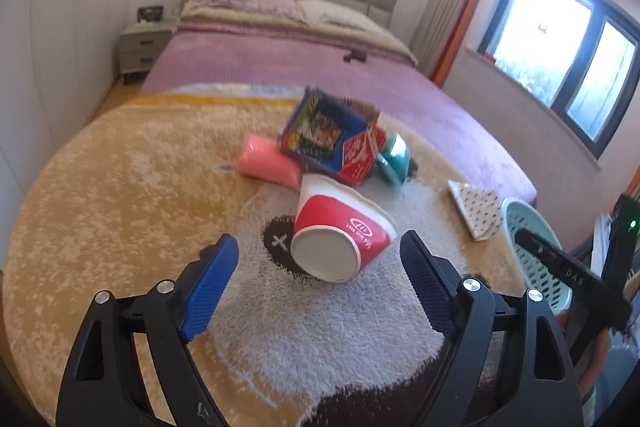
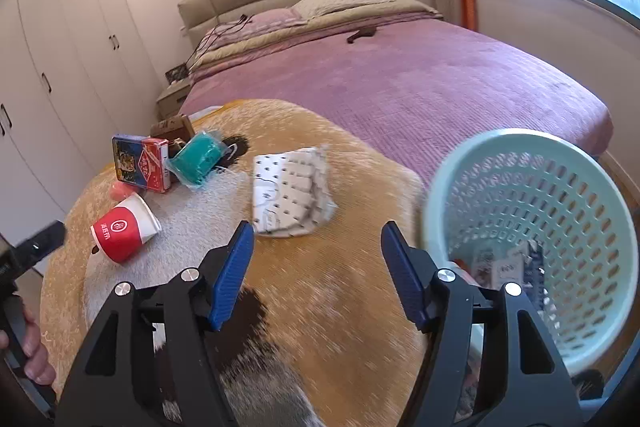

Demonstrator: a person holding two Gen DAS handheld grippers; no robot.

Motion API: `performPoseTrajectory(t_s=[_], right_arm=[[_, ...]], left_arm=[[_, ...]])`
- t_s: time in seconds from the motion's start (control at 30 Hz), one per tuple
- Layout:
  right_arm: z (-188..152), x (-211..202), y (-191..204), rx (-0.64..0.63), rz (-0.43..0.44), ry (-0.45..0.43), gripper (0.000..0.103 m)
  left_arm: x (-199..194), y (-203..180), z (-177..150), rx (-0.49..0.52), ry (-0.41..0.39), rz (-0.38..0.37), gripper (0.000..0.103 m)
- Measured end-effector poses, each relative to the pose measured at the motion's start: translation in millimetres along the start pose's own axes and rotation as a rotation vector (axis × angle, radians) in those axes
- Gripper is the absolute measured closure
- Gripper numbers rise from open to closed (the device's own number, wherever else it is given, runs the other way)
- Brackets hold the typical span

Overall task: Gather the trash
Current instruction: 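Move both tools back over the rug toward the paper cup and tissue pack, then grasp the red-white paper cup with the left tool while the right tool grasps the polka-dot tissue pack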

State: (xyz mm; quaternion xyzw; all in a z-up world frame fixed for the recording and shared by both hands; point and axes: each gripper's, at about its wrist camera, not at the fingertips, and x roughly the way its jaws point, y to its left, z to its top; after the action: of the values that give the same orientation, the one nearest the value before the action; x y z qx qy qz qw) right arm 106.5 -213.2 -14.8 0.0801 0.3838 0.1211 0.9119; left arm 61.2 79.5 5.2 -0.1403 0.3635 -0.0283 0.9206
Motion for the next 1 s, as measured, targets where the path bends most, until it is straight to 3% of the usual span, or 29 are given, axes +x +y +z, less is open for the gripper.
performPoseTrajectory(t_s=[0.23,0.5,0.6,0.67,0.73,0.87,1.0], right_arm=[[12.5,33.2,6.2,0.009,-0.006,0.055,0.04],[17.6,48.1,2.6,0.024,-0.011,0.087,0.044],[20.5,56.3,3.9,0.026,-0.021,0.111,0.053],[21.3,59.1,5.9,0.02,-0.029,0.123,0.065],[21.9,61.4,6.6,0.016,-0.036,0.128,0.069],[21.1,62.1,5.1,0.014,-0.017,0.132,0.088],[19.3,55.6,6.4,0.002,0.008,0.104,0.095]], left_arm=[[45.1,-7.1,-2.1,-0.014,0.066,0.019,0.02],[55.0,-4.3,-11.7,-0.026,0.069,0.004,0.024],[53.5,-5.7,-14.2,-0.024,0.061,0.0,0.025],[52.0,-8.4,-16.4,-0.02,0.055,0.003,0.027],[48.7,-11.3,-20.5,-0.012,0.048,0.0,0.032],[47.9,-12.2,-19.9,-0.008,0.04,0.002,0.036],[43.8,-11.3,-21.7,-0.019,0.022,-0.004,0.041]])
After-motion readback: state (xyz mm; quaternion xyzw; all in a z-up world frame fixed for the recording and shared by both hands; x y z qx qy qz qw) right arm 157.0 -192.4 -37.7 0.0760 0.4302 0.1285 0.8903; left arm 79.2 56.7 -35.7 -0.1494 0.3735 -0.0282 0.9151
